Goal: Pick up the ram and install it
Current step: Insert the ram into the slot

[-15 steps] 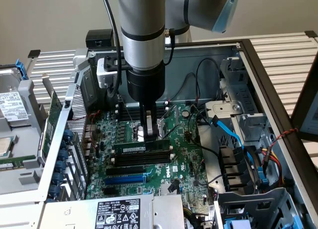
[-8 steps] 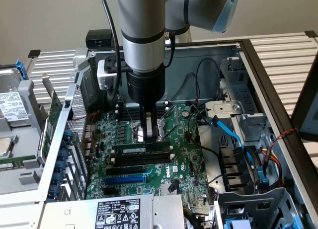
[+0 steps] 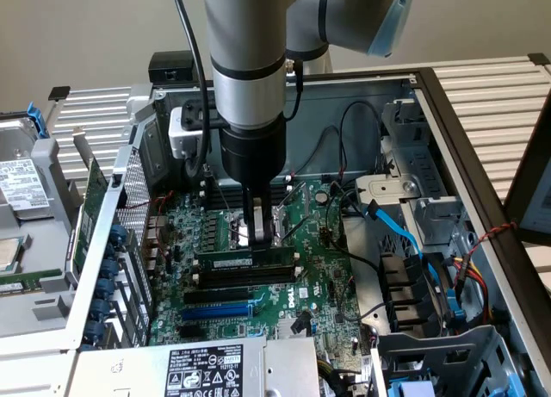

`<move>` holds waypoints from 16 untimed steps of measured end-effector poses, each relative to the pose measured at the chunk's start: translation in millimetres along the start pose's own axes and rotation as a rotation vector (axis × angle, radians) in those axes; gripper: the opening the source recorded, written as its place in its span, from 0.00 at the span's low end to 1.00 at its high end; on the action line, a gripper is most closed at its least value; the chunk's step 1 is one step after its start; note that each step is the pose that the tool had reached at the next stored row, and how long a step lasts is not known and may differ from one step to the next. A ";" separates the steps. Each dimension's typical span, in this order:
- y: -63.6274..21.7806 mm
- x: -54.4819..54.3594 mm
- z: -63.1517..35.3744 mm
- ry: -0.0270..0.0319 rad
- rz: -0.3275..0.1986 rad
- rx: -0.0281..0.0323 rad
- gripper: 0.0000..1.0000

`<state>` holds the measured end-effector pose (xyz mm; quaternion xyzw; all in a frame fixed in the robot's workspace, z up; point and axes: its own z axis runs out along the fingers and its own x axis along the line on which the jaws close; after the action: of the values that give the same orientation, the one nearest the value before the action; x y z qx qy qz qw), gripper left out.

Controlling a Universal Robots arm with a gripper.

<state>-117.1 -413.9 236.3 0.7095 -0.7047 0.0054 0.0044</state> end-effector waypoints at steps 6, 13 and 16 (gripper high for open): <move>0.1 0.6 1.2 0.0000 0.000 0.0000 0.13; 0.3 0.5 2.3 -0.0001 0.002 0.0001 0.13; 0.8 0.5 3.2 -0.0003 0.003 0.0002 0.13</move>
<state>-117.9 -414.5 233.1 0.7085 -0.7057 0.0054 0.0042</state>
